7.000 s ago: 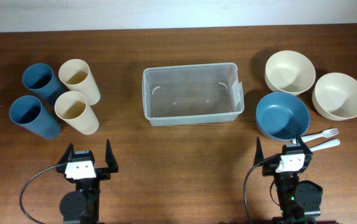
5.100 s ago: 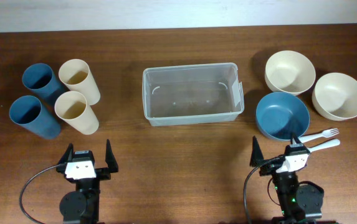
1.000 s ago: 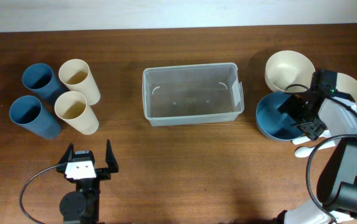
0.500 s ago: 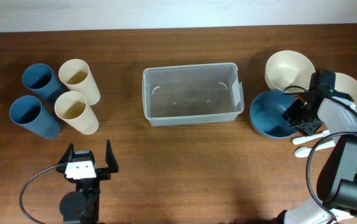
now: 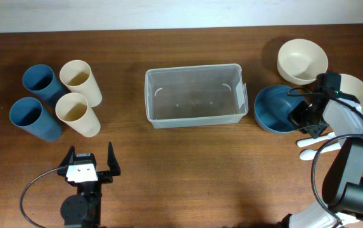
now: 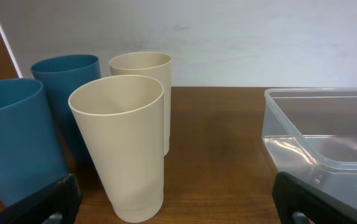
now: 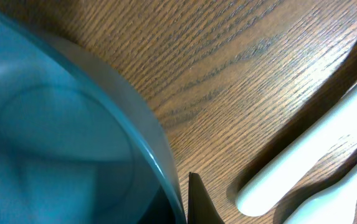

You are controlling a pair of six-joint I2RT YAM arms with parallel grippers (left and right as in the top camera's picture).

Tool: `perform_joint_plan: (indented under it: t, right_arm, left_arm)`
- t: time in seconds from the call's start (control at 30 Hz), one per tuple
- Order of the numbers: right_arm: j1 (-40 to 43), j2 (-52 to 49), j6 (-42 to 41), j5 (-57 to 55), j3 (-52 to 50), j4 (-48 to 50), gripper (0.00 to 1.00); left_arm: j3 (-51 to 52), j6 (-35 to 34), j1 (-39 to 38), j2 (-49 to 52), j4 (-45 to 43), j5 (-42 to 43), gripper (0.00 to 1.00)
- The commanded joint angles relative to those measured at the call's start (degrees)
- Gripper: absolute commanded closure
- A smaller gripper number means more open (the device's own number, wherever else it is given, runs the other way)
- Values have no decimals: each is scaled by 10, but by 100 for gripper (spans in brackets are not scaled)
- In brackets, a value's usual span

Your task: Pack container

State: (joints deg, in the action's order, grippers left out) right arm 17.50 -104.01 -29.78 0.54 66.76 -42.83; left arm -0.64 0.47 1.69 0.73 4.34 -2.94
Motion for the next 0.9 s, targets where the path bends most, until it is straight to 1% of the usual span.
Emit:
perform_joint_plan:
  t: [0.0,0.27,0.43,0.53,0.63,0.77,0.87]
  right_arm:
    - [2,-6,0,8,7,-6,96]
    - [2,-1,9,30,9,-37,96]
    - [2,32,11,35,31,-66,96]
    - [2,72,15,28,82,-113,96]
    - [2,95,15,7,130,-156,96]
    - [2,120,28,7,209,-220,96]
    - [1,123,30,7,229,-238,97]
  left_arm:
    - [1,9,2,-4,3,6,0]
    - [1,9,2,-4,3,6,0]
    - [1,9,2,-4,3,6,0]
    - [1,9,2,-4,3,6,0]
    - [1,9,2,-4,3,6,0]
    - [1,9,2,-4,3,6,0]
    - [1,9,2,-4,3,6,0]
